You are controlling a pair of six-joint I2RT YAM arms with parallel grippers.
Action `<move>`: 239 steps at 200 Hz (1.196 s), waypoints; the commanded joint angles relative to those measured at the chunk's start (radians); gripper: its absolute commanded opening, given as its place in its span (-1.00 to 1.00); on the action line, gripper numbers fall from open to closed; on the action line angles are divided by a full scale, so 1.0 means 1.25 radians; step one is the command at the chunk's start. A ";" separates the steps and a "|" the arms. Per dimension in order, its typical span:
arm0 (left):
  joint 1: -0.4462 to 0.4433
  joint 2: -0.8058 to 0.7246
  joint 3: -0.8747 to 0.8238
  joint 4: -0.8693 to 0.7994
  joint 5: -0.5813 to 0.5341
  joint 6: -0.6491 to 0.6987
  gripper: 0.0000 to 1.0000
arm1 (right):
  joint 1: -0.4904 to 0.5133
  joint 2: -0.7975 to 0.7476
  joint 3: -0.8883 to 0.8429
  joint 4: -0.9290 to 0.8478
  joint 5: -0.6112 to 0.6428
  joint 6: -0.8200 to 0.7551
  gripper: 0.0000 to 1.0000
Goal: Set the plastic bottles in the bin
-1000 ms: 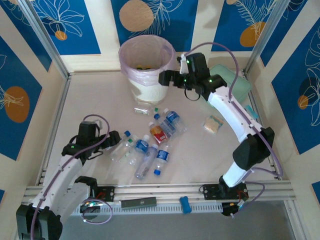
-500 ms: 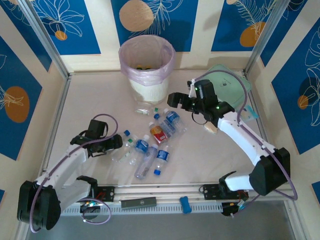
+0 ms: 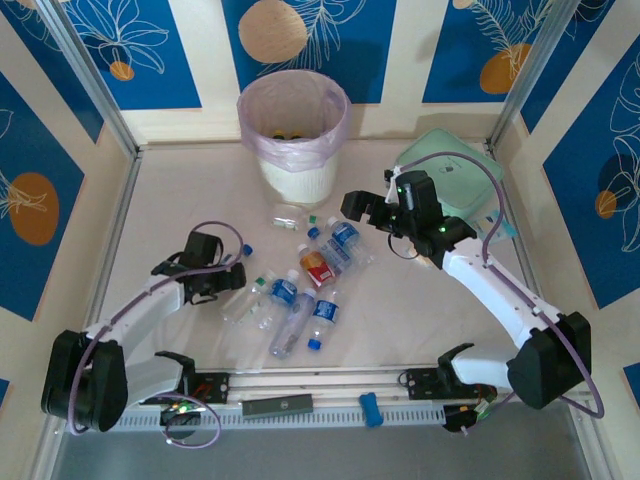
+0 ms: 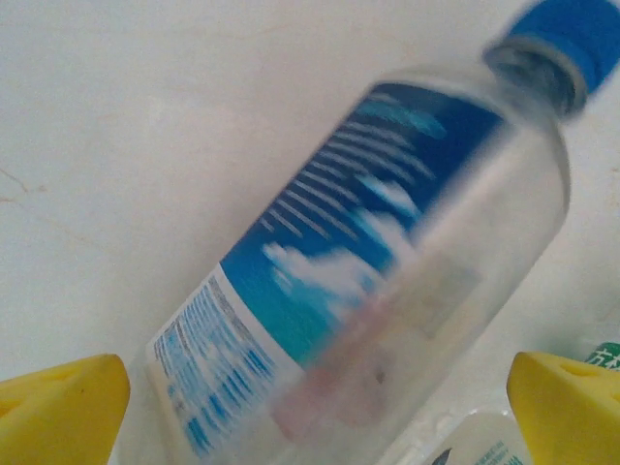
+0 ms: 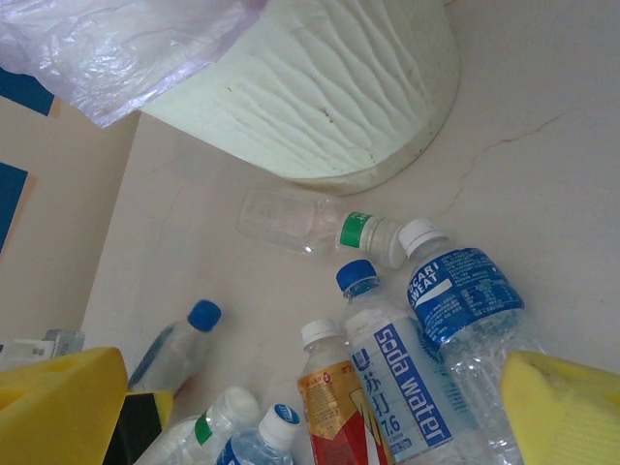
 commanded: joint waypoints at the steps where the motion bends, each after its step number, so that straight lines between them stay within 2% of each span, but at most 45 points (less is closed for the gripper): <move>1: -0.007 0.018 0.039 0.031 -0.003 -0.001 0.99 | 0.007 -0.026 -0.017 0.011 0.023 0.009 0.98; 78: -0.006 0.115 0.089 0.065 -0.060 0.051 0.99 | 0.008 -0.028 -0.022 0.013 0.028 0.015 0.98; 140: -0.007 0.226 0.113 0.124 -0.005 0.040 0.97 | 0.008 -0.023 -0.023 0.010 0.038 0.016 0.98; 184: -0.007 0.263 0.124 0.145 0.006 0.045 0.69 | 0.005 -0.016 -0.028 0.011 0.037 0.024 0.98; 207: -0.006 0.273 0.128 0.147 0.005 0.053 0.47 | -0.029 -0.015 -0.048 0.042 -0.029 0.045 0.98; 239: -0.007 0.277 0.128 0.146 -0.005 0.062 0.12 | -0.055 -0.049 -0.108 0.108 -0.023 0.085 0.98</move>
